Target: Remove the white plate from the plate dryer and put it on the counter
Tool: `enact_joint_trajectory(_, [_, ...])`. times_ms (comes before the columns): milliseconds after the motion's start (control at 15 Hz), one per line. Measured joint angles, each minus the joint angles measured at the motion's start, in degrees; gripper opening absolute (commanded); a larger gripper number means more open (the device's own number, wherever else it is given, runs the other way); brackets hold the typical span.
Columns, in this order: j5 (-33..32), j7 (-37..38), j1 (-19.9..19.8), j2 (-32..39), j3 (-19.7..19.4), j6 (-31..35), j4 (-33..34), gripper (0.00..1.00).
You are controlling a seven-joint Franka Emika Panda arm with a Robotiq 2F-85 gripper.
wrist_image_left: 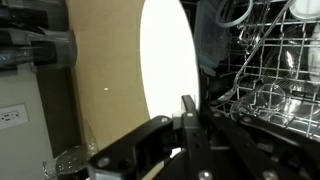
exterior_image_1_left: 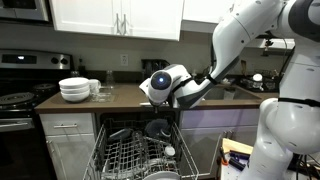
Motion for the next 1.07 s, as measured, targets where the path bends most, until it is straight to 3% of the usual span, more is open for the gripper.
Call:
enact_joint_trajectory(600, [-6.0, 0.9, -2.1, 2.6, -2.0, 3.6, 1.5, 0.02])
enact_joint_trajectory(1067, [-6.4, 0.9, -3.9, 6.1, -3.9, 5.6, 5.8, 0.02])
